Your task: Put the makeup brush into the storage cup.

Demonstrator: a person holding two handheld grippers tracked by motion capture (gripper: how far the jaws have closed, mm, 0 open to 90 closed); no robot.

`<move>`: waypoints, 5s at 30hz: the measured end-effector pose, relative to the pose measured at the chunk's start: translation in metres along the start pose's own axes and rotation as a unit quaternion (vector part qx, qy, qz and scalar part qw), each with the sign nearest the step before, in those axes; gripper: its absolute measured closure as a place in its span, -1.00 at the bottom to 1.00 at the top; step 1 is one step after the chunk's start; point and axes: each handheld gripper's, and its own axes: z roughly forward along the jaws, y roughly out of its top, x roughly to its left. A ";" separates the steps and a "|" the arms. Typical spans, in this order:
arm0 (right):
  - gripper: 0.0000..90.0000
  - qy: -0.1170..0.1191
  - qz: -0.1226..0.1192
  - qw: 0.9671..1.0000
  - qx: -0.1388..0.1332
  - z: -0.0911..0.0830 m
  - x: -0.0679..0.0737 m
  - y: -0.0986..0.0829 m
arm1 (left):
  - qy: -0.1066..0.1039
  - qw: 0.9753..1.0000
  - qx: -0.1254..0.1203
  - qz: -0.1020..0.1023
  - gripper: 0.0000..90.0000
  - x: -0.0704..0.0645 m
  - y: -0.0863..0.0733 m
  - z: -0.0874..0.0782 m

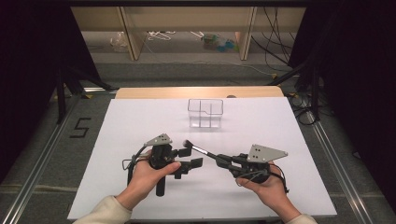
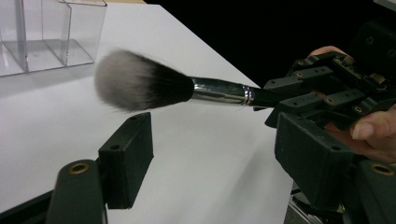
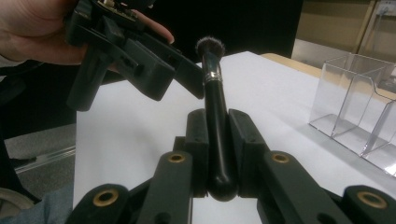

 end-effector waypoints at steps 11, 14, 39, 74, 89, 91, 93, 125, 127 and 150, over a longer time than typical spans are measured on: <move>0.77 -0.002 0.001 1.000 0.001 0.000 0.000 0.001 | -0.004 1.000 -0.016 -0.017 -0.36 0.002 0.000 0.003; 0.77 -0.002 0.001 1.000 -0.003 0.000 0.000 0.001 | -0.007 1.000 -0.013 -0.020 -0.35 0.002 -0.001 0.005; 0.76 -0.012 -0.011 1.000 -0.004 0.010 0.004 0.001 | -0.037 0.994 -0.069 -0.077 0.15 0.001 0.000 0.013; -0.37 -0.053 -0.008 0.996 0.068 0.031 0.016 -0.003 | 0.053 0.986 -0.061 0.143 0.72 -0.030 0.017 0.003; -0.02 -0.051 -0.001 0.997 0.050 0.042 0.016 -0.001 | 0.066 0.982 -0.032 0.173 0.72 -0.039 0.013 0.013; 0.05 -0.050 -0.002 0.998 0.043 0.043 0.015 -0.001 | 0.067 0.982 -0.032 0.174 0.72 -0.039 0.013 0.013; 0.10 -0.047 0.004 0.998 0.044 0.043 0.015 0.000 | 0.066 0.982 -0.033 0.173 0.72 -0.039 0.013 0.014; 0.77 -0.040 0.038 0.998 0.030 0.043 0.016 0.003 | 0.057 0.984 -0.044 0.165 0.71 -0.037 0.012 0.015; 0.77 -0.039 0.040 0.998 0.029 0.043 0.017 0.004 | 0.056 0.983 -0.046 0.166 0.70 -0.036 0.012 0.015; 0.76 -0.080 0.034 0.996 0.026 0.031 0.005 0.007 | 0.046 0.965 -0.130 0.224 -0.53 -0.029 -0.009 -0.040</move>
